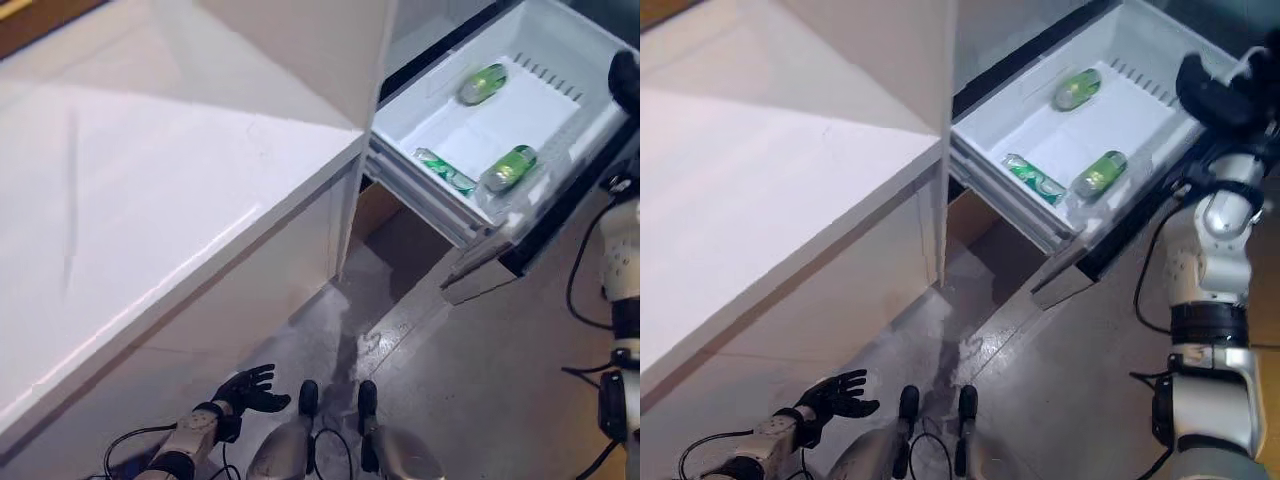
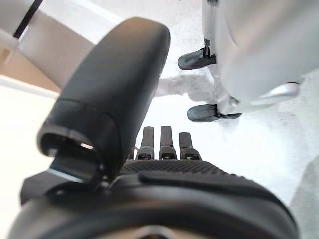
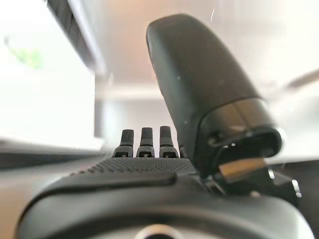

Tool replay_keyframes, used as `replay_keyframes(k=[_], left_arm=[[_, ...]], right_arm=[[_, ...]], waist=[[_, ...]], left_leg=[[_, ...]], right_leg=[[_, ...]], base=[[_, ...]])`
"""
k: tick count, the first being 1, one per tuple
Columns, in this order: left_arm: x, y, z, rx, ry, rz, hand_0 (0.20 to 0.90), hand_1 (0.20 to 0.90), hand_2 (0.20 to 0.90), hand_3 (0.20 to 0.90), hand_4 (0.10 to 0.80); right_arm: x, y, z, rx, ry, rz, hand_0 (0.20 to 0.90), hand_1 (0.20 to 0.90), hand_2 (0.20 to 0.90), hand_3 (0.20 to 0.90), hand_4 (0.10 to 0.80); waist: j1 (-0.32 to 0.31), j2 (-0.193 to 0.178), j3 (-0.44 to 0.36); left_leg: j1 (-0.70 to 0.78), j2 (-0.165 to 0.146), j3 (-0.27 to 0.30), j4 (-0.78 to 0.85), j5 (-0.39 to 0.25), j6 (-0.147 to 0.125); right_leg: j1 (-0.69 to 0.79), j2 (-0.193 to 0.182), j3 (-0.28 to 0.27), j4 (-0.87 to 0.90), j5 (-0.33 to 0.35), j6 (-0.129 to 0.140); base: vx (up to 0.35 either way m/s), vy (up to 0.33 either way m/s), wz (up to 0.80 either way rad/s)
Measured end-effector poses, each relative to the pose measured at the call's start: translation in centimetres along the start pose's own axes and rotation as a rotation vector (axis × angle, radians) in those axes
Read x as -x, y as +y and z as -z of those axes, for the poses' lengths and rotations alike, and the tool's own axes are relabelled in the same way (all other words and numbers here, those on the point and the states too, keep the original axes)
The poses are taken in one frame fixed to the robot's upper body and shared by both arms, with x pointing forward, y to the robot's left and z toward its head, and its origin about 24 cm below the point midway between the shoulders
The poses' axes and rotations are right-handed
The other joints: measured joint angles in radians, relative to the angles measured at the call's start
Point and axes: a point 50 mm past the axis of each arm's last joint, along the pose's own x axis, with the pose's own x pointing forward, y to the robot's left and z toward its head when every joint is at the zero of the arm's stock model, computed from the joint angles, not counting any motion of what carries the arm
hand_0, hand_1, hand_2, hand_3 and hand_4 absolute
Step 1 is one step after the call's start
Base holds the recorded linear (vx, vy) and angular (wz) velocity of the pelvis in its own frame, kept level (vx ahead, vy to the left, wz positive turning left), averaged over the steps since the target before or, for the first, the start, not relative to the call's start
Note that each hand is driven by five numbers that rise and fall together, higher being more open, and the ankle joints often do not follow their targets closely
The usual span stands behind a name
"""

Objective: Put drinks into fridge and close the fridge

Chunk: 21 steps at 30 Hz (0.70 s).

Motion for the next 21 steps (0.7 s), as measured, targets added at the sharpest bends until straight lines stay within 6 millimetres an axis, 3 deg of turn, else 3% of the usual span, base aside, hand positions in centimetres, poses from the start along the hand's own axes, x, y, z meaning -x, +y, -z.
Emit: replay_keyframes(k=[5,10,15,21], left_arm=[[-0.4,-1.3,1.0,0.015,0.066,0.020,0.900,0.900,0.900,0.900,0.800],[0.0,-1.3,2.9,0.012,0.140,0.010,0.900,0.900,0.900,0.900,0.800],[-0.1,-1.4,2.4,0.029,0.095,-0.002,0.900,0.900,0.900,0.900,0.800],[-0.6,-1.0,-0.1,0.025,0.015,-0.011,0.900,0.900,0.900,0.900,0.800]], right_arm=[[2.8,-1.8,5.6,0.006,0.165,0.140,0.900,0.900,0.900,0.900,0.800],[4.7,-2.3,8.2,-0.010,0.260,0.165,0.900,0.900,0.900,0.900,0.800],[5.1,-2.4,9.3,-0.056,0.297,0.138,0.900,0.900,0.900,0.900,0.800],[2.6,-0.7,7.3,-0.224,0.233,0.137,0.900,0.900,0.900,0.900,0.800]], waist=[[-0.007,0.022,-0.010],[0.016,0.021,-0.010],[0.055,0.022,-0.011],[0.058,0.032,0.013]], left_leg=[[0.006,0.000,0.006,0.161,-0.091,-0.003],[-0.012,-0.028,0.009,0.307,-0.161,0.007],[-0.138,-0.069,0.016,0.514,-0.241,0.029],[-0.315,-0.088,0.022,0.713,-0.291,0.037]], right_leg=[[0.020,0.002,0.013,0.131,-0.076,-0.003],[-0.050,-0.032,0.008,0.390,-0.216,-0.007],[-0.177,-0.073,0.008,0.621,-0.310,0.000],[-0.336,-0.087,0.014,0.792,-0.343,0.009]], base=[[0.119,0.003,-0.05],[0.038,0.034,0.10],[-0.075,0.055,0.14],[-0.125,0.076,0.06]])
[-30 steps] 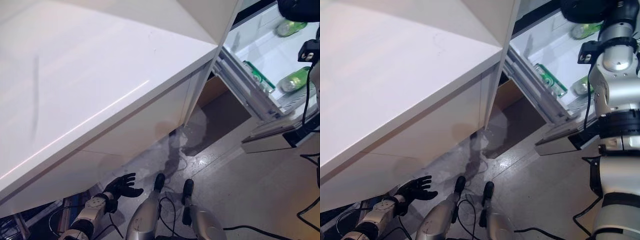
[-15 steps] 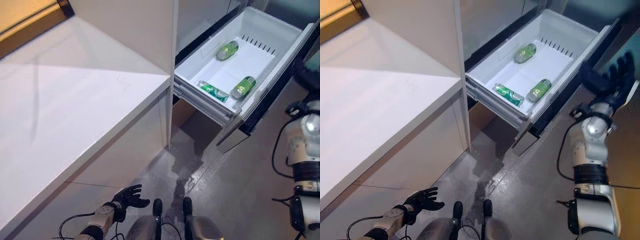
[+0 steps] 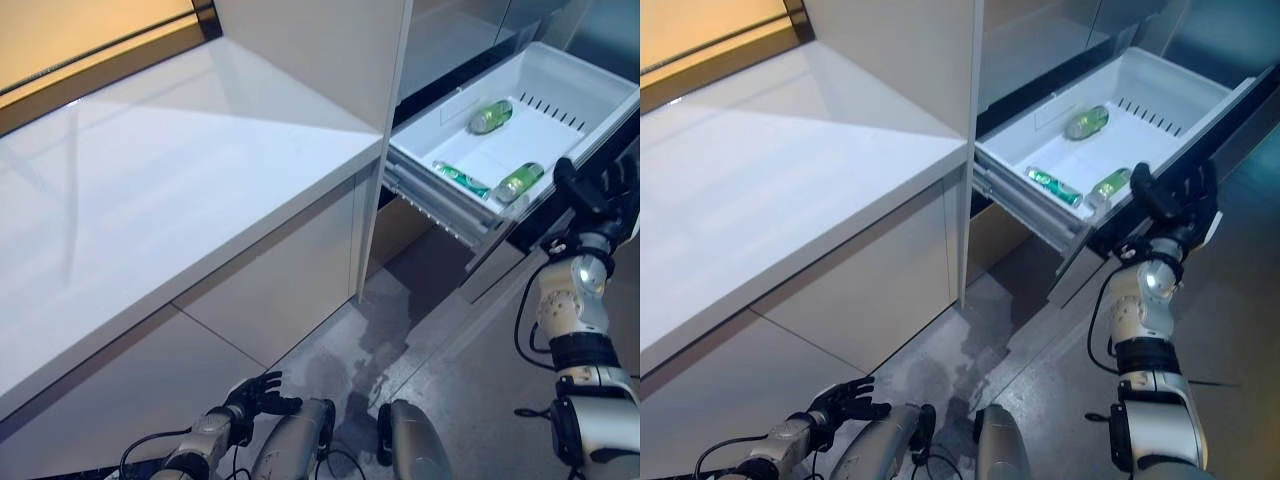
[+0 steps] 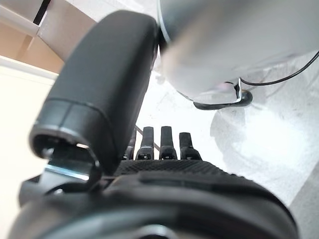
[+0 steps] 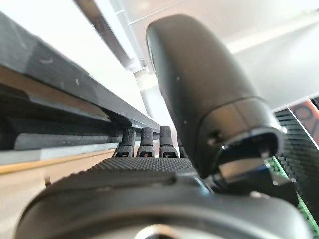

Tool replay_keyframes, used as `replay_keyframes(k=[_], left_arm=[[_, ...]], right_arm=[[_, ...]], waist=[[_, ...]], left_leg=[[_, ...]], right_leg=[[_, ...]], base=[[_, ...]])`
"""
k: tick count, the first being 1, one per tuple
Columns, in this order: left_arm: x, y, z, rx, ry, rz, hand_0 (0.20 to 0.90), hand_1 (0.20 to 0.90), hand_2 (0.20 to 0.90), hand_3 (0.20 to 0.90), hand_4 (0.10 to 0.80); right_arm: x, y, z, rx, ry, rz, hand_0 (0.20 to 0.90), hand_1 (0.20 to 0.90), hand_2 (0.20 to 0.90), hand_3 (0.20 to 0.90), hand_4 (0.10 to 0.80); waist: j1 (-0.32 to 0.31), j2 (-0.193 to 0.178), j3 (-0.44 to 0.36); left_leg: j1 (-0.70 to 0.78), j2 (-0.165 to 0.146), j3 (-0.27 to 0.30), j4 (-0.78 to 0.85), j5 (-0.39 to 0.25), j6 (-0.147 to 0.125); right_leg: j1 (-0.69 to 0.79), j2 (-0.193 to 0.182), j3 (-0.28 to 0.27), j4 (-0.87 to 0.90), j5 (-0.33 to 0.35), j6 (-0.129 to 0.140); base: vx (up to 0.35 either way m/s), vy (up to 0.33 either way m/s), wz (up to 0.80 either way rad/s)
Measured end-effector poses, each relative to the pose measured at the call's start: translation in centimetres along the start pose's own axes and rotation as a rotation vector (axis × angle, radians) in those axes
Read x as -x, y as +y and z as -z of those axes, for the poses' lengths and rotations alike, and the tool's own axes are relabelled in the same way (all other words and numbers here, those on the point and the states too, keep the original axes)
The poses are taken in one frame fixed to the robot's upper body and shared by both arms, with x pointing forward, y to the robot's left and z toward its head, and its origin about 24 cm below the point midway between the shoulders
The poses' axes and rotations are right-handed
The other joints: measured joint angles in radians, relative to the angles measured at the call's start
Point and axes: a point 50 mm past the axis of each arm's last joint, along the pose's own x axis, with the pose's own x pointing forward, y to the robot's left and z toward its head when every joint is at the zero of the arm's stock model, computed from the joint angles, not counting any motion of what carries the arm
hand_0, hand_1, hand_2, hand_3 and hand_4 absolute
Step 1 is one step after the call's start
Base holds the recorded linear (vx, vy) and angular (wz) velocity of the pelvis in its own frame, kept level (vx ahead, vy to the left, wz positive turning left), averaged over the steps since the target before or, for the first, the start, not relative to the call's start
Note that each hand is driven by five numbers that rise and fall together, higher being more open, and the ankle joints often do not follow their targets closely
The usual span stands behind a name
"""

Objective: Put drinks into fridge and close the fridge

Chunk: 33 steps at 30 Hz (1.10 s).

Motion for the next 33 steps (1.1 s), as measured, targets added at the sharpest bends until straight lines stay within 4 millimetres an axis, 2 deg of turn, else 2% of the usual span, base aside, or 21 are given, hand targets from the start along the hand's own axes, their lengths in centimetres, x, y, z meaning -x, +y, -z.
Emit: replay_keyframes(k=[4,8,11,17,21,25,27,31,33], left_arm=[[0.0,0.0,-0.5,0.031,-0.031,-0.006,0.900,0.900,0.900,0.900,0.800],[0.1,0.0,-0.3,0.060,-0.039,-0.010,0.900,0.900,0.900,0.900,0.800],[0.2,-0.1,-0.1,0.086,-0.048,-0.006,0.900,0.900,0.900,0.900,0.800],[0.2,-0.3,-0.4,0.104,-0.075,0.002,0.900,0.900,0.900,0.900,0.800],[0.2,-0.3,-0.3,0.118,-0.075,-0.001,0.900,0.900,0.900,0.900,0.800],[0.6,-0.1,2.0,0.114,0.006,-0.014,0.900,0.900,0.900,0.900,0.800],[0.9,-0.1,3.0,0.115,0.036,-0.017,0.900,0.900,0.900,0.900,0.800],[1.4,-0.1,4.6,0.111,0.079,-0.022,0.900,0.900,0.900,0.900,0.800],[1.4,-0.3,4.8,0.094,0.086,-0.013,0.900,0.900,0.900,0.900,0.800]], right_arm=[[-0.8,0.5,-1.0,-0.038,-0.011,-0.050,0.900,0.900,0.900,0.900,0.800],[-1.2,0.8,-1.3,-0.056,0.011,-0.129,0.900,0.900,0.900,0.900,0.800],[-1.5,1.3,-1.7,-0.028,0.027,-0.207,0.900,0.900,0.900,0.900,0.800],[-2.3,5.0,-2.7,0.012,0.030,-0.293,0.900,0.900,0.900,0.900,0.800],[-2.5,6.9,-3.5,0.035,0.015,-0.331,0.900,0.900,0.900,0.900,0.800],[-2.7,8.2,-4.3,0.037,0.000,-0.353,0.900,0.900,0.900,0.900,0.800],[-2.8,8.4,-4.5,0.053,-0.010,-0.353,0.900,0.900,0.900,0.900,0.800],[-2.4,8.9,-3.5,0.091,0.011,-0.371,0.900,0.900,0.900,0.900,0.800],[-2.0,9.5,-2.8,0.112,0.026,-0.397,0.900,0.900,0.900,0.900,0.800]], waist=[[0.005,0.007,0.018],[0.005,0.011,0.021],[0.005,0.019,0.027],[0.010,0.039,0.038],[0.054,0.048,0.041],[0.085,0.057,0.045],[0.104,0.065,0.049],[0.143,0.067,0.050],[0.166,0.066,0.050]], left_leg=[[-0.047,-0.006,0.000,0.035,-0.001,0.001],[-0.054,-0.009,-0.003,0.037,0.000,-0.001],[-0.060,-0.013,-0.028,0.037,0.009,-0.015],[-0.091,-0.017,-0.074,0.024,0.026,-0.042],[-0.098,-0.017,-0.100,-0.005,0.045,-0.061],[-0.095,-0.027,-0.140,-0.033,0.058,-0.077],[-0.074,-0.030,-0.164,-0.054,0.063,-0.084],[-0.029,-0.031,-0.193,-0.102,0.073,-0.092],[-0.002,-0.028,-0.199,-0.134,0.082,-0.091]], right_leg=[[-0.038,-0.004,0.002,0.035,0.000,0.000],[-0.049,-0.007,0.000,0.045,-0.001,0.001],[-0.052,-0.002,-0.013,0.045,0.000,0.000],[-0.075,-0.001,-0.051,0.033,0.008,-0.022],[-0.086,-0.008,-0.075,0.025,0.003,-0.043],[-0.080,-0.020,-0.118,0.019,-0.012,-0.066],[-0.056,-0.024,-0.143,0.003,-0.012,-0.065],[-0.008,-0.028,-0.171,-0.030,-0.015,-0.069],[0.016,-0.029,-0.177,-0.053,-0.016,-0.070]], base=[[0.017,0.073,0.04],[0.012,0.057,0.00],[-0.029,0.041,0.06],[-0.013,0.028,0.13],[0.030,0.021,0.15],[0.075,0.010,0.30],[0.096,-0.005,0.31],[0.073,-0.007,0.21],[0.068,-0.006,0.10]])
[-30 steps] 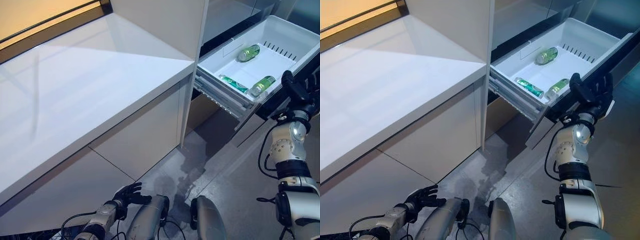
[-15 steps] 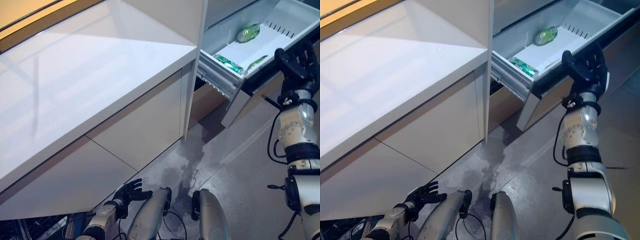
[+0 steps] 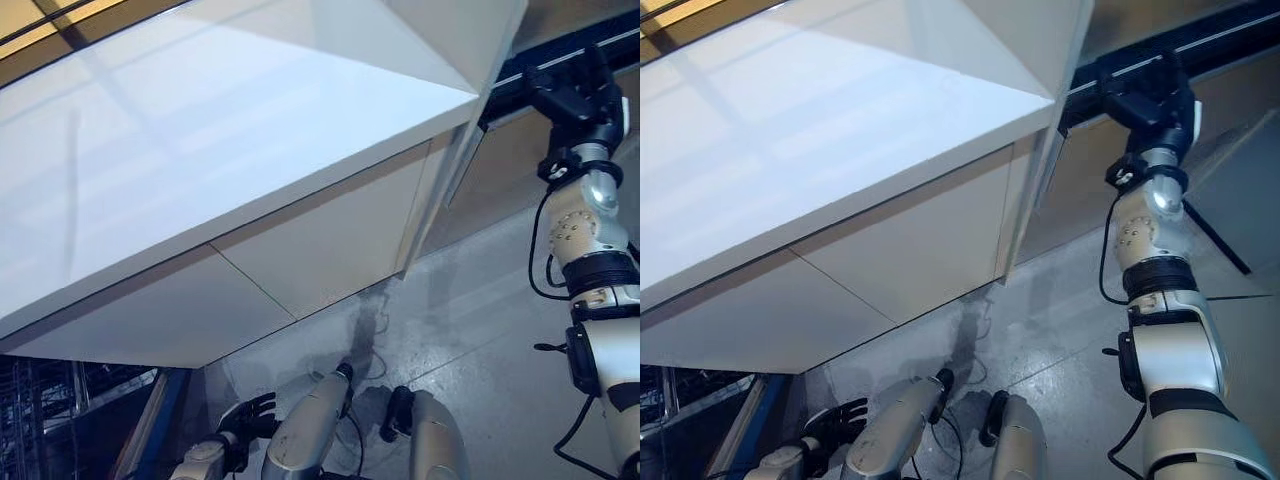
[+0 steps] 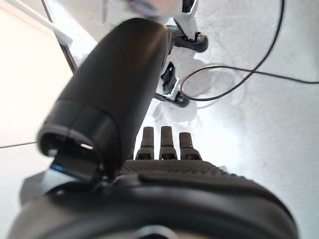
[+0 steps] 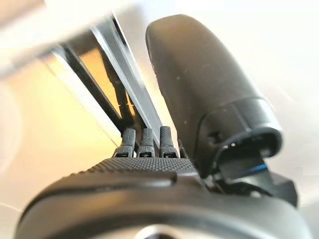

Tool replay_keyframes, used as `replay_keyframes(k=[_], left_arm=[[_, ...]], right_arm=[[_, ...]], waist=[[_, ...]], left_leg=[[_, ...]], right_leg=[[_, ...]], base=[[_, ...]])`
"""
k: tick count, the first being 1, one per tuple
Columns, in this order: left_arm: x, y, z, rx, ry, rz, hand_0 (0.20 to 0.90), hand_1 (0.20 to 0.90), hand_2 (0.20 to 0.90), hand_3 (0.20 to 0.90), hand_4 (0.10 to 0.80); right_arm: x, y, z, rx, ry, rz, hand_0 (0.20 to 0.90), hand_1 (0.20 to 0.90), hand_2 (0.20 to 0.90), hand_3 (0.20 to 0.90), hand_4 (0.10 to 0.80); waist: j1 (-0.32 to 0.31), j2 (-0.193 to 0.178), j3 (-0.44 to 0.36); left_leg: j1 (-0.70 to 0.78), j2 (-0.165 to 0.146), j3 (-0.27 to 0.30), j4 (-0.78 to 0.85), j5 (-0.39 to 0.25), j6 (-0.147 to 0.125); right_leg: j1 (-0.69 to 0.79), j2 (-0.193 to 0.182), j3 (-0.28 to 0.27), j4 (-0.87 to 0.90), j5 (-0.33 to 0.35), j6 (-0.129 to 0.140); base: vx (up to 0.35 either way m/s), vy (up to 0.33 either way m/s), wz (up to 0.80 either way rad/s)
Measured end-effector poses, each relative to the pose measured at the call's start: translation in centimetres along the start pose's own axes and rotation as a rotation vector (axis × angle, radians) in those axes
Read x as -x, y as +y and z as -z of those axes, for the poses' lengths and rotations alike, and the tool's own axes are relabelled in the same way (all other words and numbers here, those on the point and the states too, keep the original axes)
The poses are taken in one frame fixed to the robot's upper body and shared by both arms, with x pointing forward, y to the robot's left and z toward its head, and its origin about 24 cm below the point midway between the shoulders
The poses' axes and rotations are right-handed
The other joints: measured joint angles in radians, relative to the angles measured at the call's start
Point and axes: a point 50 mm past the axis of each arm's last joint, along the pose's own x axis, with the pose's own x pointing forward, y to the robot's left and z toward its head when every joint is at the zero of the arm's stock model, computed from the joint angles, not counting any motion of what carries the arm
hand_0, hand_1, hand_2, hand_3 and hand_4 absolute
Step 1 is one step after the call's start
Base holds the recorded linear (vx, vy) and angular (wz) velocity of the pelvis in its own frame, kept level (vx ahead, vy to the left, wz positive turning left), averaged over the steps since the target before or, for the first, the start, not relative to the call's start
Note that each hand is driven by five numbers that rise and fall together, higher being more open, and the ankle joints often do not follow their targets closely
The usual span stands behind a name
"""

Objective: Put drinks into fridge and close the fridge

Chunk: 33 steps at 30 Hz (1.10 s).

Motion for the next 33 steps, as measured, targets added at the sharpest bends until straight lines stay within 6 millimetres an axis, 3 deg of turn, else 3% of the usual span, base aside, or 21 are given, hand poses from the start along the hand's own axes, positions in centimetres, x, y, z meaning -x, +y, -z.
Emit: replay_keyframes(k=[4,15,19,22,24,27,29,33], left_arm=[[0.1,0.0,0.3,-0.020,0.009,0.003,0.900,0.900,0.900,0.900,0.800],[0.0,0.3,-0.5,-0.051,-0.007,-0.001,0.900,0.900,0.900,0.900,0.800],[0.2,0.9,-0.5,-0.062,0.000,-0.021,0.900,0.900,0.900,0.900,0.800],[0.9,2.4,0.9,-0.038,0.035,-0.071,0.900,0.900,0.900,0.900,0.800],[1.3,3.1,1.7,-0.045,0.065,-0.090,0.900,0.900,0.900,0.900,0.800],[1.8,3.8,2.4,-0.014,0.074,-0.119,0.900,0.900,0.900,0.900,0.800],[1.7,3.5,2.7,0.009,0.074,-0.116,0.900,0.900,0.900,0.900,0.800],[1.3,2.3,2.8,0.051,0.066,-0.095,0.900,0.900,0.900,0.900,0.800]], right_arm=[[0.1,-0.6,1.0,-0.011,0.041,0.035,0.900,0.900,0.900,0.900,0.800],[0.2,-0.6,0.7,0.079,-0.004,0.084,0.900,0.900,0.900,0.900,0.800],[1.2,1.1,-1.0,0.205,-0.167,0.046,0.900,0.900,0.900,0.900,0.800],[3.5,2.7,-1.9,0.231,-0.293,-0.065,0.900,0.900,0.900,0.900,0.800],[4.7,1.9,-1.7,0.220,-0.307,-0.071,0.900,0.900,0.900,0.900,0.800],[6.9,-1.6,-0.3,0.239,-0.264,-0.016,0.900,0.900,0.900,0.900,0.800],[8.4,-4.4,1.2,0.272,-0.195,0.035,0.900,0.900,0.900,0.900,0.800],[10.9,-8.0,4.5,0.322,-0.026,0.087,0.900,0.900,0.900,0.900,0.800]], waist=[[-0.004,-0.001,-0.001],[-0.002,-0.016,-0.039],[-0.017,-0.043,-0.054],[-0.054,-0.098,-0.087],[-0.079,-0.128,-0.119],[-0.122,-0.173,-0.193],[-0.151,-0.170,-0.232],[-0.206,-0.139,-0.257]], left_leg=[[0.040,0.010,-0.017,-0.078,0.033,0.003],[0.115,0.040,-0.011,-0.236,0.099,0.017],[0.173,0.060,0.027,-0.290,0.104,0.028],[0.236,0.077,0.070,-0.336,0.102,0.036],[0.263,0.084,0.079,-0.363,0.101,0.038],[0.287,0.096,0.120,-0.406,0.105,0.046],[0.291,0.098,0.127,-0.426,0.110,0.054],[0.324,0.104,0.164,-0.469,0.120,0.063]], right_leg=[[0.041,0.004,-0.014,-0.070,0.020,-0.001],[0.120,0.036,-0.010,-0.254,0.104,0.032],[0.171,0.057,0.027,-0.337,0.133,0.043],[0.222,0.075,0.071,-0.393,0.151,0.049],[0.249,0.083,0.079,-0.428,0.161,0.051],[0.263,0.096,0.117,-0.475,0.185,0.056],[0.271,0.098,0.127,-0.511,0.204,0.061],[0.299,0.105,0.163,-0.570,0.238,0.067]], base=[[0.050,-0.018,0.06],[0.007,-0.027,-0.04],[0.066,-0.055,-0.29],[0.051,-0.070,-0.42],[-0.013,-0.071,-0.29],[-0.052,-0.088,-0.35],[-0.068,-0.076,-0.24],[-0.041,-0.053,-0.30]])
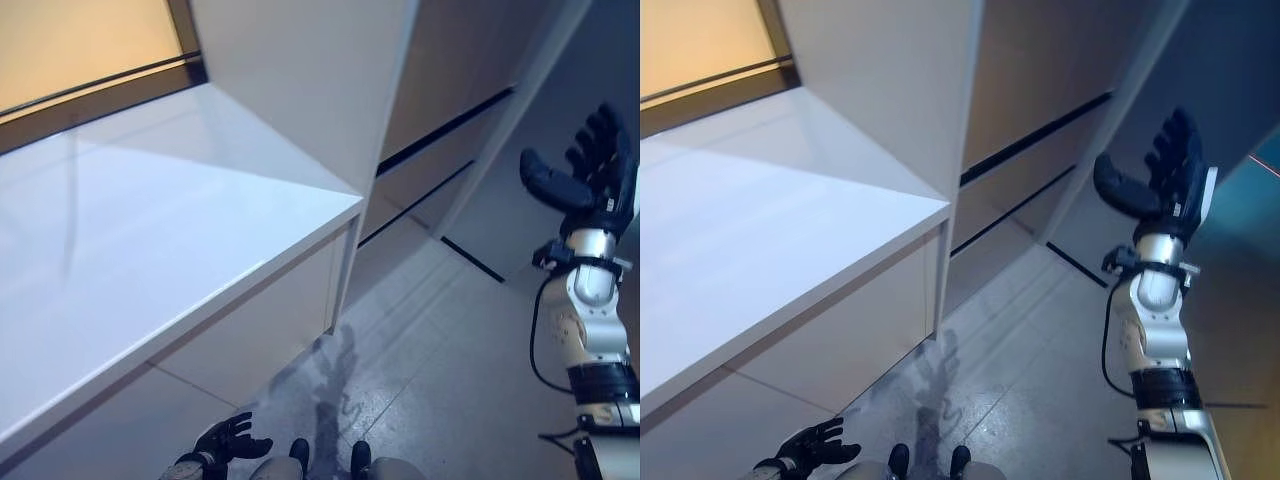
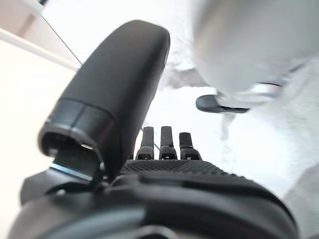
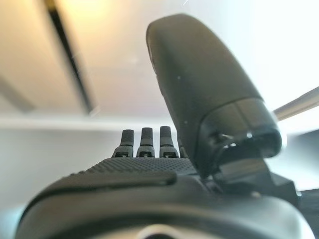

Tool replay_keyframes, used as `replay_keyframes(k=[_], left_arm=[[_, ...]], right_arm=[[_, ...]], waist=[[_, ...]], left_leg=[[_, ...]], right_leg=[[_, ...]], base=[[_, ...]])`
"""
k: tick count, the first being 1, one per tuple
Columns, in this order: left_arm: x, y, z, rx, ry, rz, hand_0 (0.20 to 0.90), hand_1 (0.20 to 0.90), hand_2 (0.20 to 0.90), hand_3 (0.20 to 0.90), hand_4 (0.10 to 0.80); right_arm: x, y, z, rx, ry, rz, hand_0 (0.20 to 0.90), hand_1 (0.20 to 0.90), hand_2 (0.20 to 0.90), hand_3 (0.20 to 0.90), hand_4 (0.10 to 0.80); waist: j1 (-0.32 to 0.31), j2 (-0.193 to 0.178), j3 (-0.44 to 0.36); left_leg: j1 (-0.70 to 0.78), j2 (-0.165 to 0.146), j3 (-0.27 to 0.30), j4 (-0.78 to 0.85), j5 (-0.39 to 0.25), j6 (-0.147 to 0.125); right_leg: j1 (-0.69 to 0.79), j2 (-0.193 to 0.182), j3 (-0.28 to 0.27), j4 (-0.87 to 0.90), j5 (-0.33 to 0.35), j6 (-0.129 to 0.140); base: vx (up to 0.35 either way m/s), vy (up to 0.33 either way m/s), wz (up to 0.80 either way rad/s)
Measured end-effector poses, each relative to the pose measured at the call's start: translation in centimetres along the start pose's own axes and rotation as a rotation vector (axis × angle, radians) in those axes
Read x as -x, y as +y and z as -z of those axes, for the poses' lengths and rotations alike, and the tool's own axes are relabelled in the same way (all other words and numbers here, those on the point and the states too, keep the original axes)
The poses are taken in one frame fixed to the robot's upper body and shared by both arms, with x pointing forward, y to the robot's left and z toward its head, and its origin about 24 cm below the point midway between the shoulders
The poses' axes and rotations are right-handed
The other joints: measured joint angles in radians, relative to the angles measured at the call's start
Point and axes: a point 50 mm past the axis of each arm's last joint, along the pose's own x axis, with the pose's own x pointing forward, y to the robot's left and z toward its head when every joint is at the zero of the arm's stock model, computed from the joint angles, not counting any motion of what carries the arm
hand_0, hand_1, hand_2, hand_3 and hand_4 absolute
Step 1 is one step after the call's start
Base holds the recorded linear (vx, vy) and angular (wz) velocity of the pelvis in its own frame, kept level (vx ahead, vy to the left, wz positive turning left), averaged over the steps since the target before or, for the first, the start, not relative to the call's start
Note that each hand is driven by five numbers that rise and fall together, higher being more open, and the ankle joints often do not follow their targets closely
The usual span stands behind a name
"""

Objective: Put drinks into fridge and close the fridge

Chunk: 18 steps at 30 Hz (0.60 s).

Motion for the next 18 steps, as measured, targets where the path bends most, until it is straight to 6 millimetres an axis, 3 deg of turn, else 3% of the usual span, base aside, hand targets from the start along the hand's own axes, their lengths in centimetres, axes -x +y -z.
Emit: replay_keyframes(k=[4,7,11,18], left_arm=[[-0.1,-1.2,0.8,0.025,0.016,0.025,0.900,0.900,0.900,0.900,0.800],[0.1,-1.2,1.4,0.032,0.030,0.023,0.900,0.900,0.900,0.900,0.800],[0.4,-0.8,2.4,0.054,0.055,0.005,0.900,0.900,0.900,0.900,0.800],[1.2,0.0,4.7,0.087,0.120,-0.025,0.900,0.900,0.900,0.900,0.800]], right_arm=[[3.2,-2.3,5.4,0.014,0.277,-0.028,0.900,0.900,0.900,0.900,0.800],[6.4,-4.0,9.6,0.004,0.521,-0.055,0.900,0.900,0.900,0.900,0.800],[10.3,-3.6,13.2,-0.009,0.728,-0.115,0.900,0.900,0.900,0.900,0.800],[19.5,-2.5,18.9,0.028,1.131,-0.211,0.900,0.900,0.900,0.900,0.800]], waist=[[-0.045,0.035,-0.032],[-0.044,0.034,-0.049],[-0.044,0.027,-0.059],[-0.033,0.013,-0.073]], left_leg=[[0.040,0.012,0.020,-0.070,0.019,-0.002],[0.070,0.024,0.031,-0.105,0.031,-0.011],[0.074,0.033,0.033,-0.121,0.039,-0.019],[0.101,0.036,0.032,-0.147,0.043,-0.021]], right_leg=[[0.039,0.013,0.018,-0.079,0.036,-0.002],[0.062,0.025,0.019,-0.117,0.049,-0.011],[0.075,0.034,0.018,-0.155,0.070,-0.019],[0.113,0.037,0.015,-0.187,0.076,-0.020]], base=[[-0.020,-0.045,-0.20],[-0.006,-0.025,-0.04],[0.000,0.000,0.00],[-0.004,-0.005,0.01]])
